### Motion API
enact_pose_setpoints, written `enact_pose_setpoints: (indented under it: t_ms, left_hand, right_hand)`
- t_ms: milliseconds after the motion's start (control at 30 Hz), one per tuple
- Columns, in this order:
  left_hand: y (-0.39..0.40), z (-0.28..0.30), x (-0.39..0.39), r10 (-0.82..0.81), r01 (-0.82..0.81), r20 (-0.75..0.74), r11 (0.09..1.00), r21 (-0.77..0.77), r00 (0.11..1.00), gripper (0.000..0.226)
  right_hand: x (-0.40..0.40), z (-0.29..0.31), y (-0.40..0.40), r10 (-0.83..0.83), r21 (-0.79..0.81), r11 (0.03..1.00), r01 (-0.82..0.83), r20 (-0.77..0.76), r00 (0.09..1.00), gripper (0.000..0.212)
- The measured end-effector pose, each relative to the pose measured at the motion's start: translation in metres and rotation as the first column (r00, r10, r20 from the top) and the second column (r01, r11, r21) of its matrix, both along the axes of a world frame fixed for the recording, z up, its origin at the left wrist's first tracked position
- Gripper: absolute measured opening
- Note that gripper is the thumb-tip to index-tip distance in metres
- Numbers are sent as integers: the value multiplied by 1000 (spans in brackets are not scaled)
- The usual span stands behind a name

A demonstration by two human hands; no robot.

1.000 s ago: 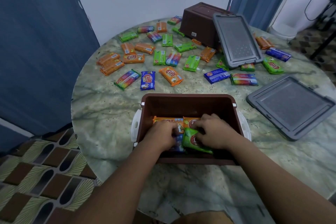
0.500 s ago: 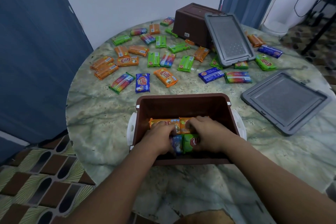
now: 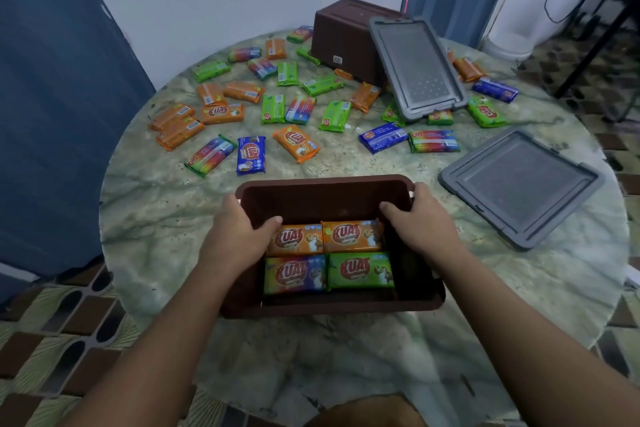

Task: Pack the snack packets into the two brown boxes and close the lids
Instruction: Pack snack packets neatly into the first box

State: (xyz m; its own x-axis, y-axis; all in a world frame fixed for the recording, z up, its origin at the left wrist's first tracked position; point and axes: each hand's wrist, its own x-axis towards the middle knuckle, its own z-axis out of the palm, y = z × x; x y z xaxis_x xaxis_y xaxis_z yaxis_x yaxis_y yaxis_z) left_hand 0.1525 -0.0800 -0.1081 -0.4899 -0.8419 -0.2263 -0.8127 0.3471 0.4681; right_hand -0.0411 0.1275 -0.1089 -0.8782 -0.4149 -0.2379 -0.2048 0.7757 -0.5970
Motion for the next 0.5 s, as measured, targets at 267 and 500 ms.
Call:
enact_pose_setpoints:
  t_ms: [267, 500]
  left_hand:
    - [-7, -10, -5, 28, -32, -35, 993, -113, 999, 22]
    - [-22, -12, -4, 57, -49, 44, 985, -165, 997, 19]
  right_hand:
    - [-9, -6, -3, 12, -31, 999, -11, 17, 1000, 23]
    - [-17, -7, -24, 65, -36, 997, -65, 14, 998, 19]
